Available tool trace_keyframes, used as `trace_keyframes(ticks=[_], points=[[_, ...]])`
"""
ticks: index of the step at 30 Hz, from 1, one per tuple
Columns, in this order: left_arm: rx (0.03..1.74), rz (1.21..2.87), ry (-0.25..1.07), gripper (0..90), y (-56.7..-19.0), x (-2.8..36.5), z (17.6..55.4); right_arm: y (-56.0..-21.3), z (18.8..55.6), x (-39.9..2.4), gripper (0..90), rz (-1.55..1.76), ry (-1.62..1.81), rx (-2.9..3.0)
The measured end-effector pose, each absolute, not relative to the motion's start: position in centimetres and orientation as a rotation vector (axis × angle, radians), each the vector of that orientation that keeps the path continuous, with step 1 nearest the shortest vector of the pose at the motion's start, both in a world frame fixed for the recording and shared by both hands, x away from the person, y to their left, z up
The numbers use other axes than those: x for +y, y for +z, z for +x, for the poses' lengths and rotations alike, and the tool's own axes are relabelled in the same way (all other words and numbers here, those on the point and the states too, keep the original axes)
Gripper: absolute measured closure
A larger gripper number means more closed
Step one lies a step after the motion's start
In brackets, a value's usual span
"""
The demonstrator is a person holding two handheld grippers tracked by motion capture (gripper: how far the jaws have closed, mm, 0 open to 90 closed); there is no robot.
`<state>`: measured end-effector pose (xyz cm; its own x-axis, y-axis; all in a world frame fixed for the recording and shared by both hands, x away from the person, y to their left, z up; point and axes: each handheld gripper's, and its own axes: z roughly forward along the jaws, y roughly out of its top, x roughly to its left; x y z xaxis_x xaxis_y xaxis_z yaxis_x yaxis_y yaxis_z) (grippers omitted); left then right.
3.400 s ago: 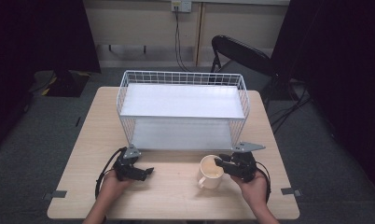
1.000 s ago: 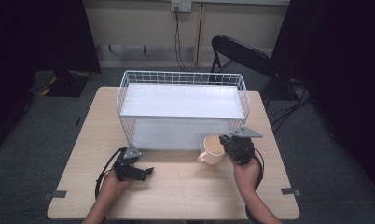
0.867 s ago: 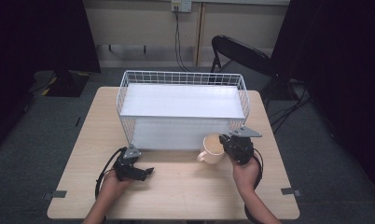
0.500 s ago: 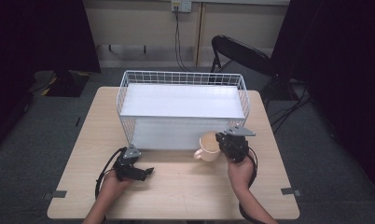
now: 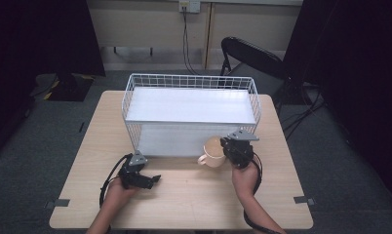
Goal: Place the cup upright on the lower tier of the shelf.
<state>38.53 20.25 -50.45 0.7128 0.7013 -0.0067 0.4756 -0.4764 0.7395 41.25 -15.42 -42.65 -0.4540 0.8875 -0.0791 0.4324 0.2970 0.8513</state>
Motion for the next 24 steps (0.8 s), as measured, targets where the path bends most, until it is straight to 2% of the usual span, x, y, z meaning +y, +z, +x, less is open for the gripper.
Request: trace_keyframes(ticks=[24], points=[[0.89, 2.165, 0.385, 11.5, -50.5, 20.3, 38.5, -43.1, 42.7, -14.5, 81.4, 1.217, 1.074, 1.992]])
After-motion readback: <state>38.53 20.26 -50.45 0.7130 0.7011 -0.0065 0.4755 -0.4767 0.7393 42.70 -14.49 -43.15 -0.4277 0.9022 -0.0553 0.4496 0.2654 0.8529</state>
